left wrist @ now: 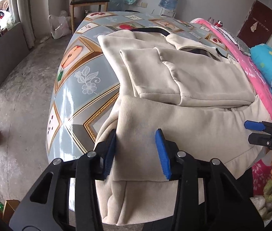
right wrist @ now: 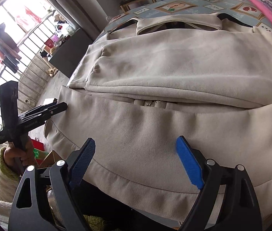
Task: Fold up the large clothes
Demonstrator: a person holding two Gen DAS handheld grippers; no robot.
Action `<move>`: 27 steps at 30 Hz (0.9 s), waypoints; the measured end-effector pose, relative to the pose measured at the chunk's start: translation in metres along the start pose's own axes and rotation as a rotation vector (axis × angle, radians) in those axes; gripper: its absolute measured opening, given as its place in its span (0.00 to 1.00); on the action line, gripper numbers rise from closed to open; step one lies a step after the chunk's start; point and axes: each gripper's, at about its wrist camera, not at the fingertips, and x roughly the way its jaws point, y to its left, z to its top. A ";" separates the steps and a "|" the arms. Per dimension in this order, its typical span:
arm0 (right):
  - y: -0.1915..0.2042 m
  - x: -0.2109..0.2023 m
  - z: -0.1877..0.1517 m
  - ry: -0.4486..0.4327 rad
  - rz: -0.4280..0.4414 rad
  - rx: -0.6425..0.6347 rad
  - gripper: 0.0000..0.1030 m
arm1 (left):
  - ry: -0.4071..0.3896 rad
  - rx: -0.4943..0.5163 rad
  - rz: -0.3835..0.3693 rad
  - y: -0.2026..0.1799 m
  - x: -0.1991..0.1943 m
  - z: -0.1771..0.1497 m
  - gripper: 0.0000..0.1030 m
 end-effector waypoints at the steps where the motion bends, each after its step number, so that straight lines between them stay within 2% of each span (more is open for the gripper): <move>1: -0.001 -0.001 -0.001 -0.002 0.001 -0.001 0.81 | -0.004 -0.006 -0.005 0.002 0.001 0.001 0.33; 2: -0.001 -0.001 -0.001 -0.004 0.003 0.002 0.81 | -0.010 -0.015 -0.011 0.003 0.001 0.002 0.31; 4: -0.002 -0.002 -0.001 -0.003 0.009 0.015 0.81 | -0.033 -0.020 -0.018 0.004 -0.002 0.002 0.17; 5: -0.003 -0.003 0.000 -0.003 0.012 0.027 0.81 | -0.050 -0.008 -0.011 0.003 -0.005 0.002 0.14; 6: -0.005 -0.004 0.001 -0.001 0.018 0.047 0.81 | -0.069 0.015 0.007 -0.001 -0.009 0.002 0.09; 8: -0.008 -0.009 0.003 0.002 0.053 0.094 0.81 | -0.129 0.090 0.045 -0.015 -0.021 -0.001 0.07; 11: -0.010 -0.020 0.008 -0.008 0.197 0.170 0.81 | -0.213 0.237 0.090 -0.045 -0.043 -0.010 0.06; 14: -0.008 -0.021 0.015 0.001 0.366 0.263 0.81 | -0.257 0.326 0.069 -0.069 -0.063 -0.018 0.06; 17: -0.003 -0.005 0.023 0.059 0.536 0.352 0.81 | -0.249 0.365 0.028 -0.086 -0.074 -0.026 0.06; 20: 0.002 0.016 0.029 0.125 0.634 0.434 0.74 | -0.232 0.405 0.010 -0.100 -0.078 -0.035 0.06; 22: 0.006 0.029 0.032 0.159 0.658 0.460 0.72 | -0.222 0.420 -0.002 -0.106 -0.079 -0.040 0.06; 25: 0.015 0.046 0.036 0.199 0.646 0.466 0.68 | -0.193 0.454 -0.011 -0.112 -0.078 -0.051 0.06; 27: 0.020 0.057 0.037 0.223 0.639 0.473 0.60 | -0.177 0.478 -0.018 -0.116 -0.078 -0.057 0.06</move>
